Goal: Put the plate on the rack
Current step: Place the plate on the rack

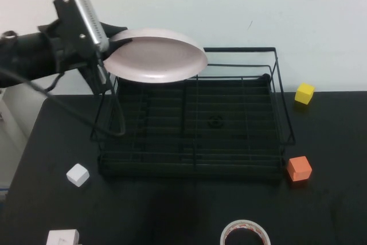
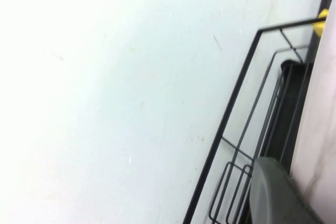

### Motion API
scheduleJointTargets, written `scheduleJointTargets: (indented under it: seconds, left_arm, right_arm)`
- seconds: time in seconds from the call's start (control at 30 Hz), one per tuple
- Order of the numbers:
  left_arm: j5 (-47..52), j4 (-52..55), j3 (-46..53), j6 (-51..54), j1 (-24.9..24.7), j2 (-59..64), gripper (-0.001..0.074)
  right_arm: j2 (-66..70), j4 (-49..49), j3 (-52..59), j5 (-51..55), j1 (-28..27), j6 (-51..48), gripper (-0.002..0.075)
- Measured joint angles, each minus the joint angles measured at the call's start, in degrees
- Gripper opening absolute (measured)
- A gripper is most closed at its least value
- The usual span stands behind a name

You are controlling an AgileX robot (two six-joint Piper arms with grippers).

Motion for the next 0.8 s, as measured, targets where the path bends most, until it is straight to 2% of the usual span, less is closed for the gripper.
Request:
scheduleJointTargets:
  seconds: [0.4,0.8]
  left_arm:
    - [-6.80,-0.13,-11.04,9.96,-4.31,14.65,0.0081]
    - [-8.37,-0.49,-18.44,8.89,-4.36,22.01,0.0081]
  right_arm:
    - [-1.50,-3.74,0.00,0.00,-0.02,1.13,0.0000]
    - [-1.50,-4.50,0.00,0.00,-0.12,1.54,-0.0001]
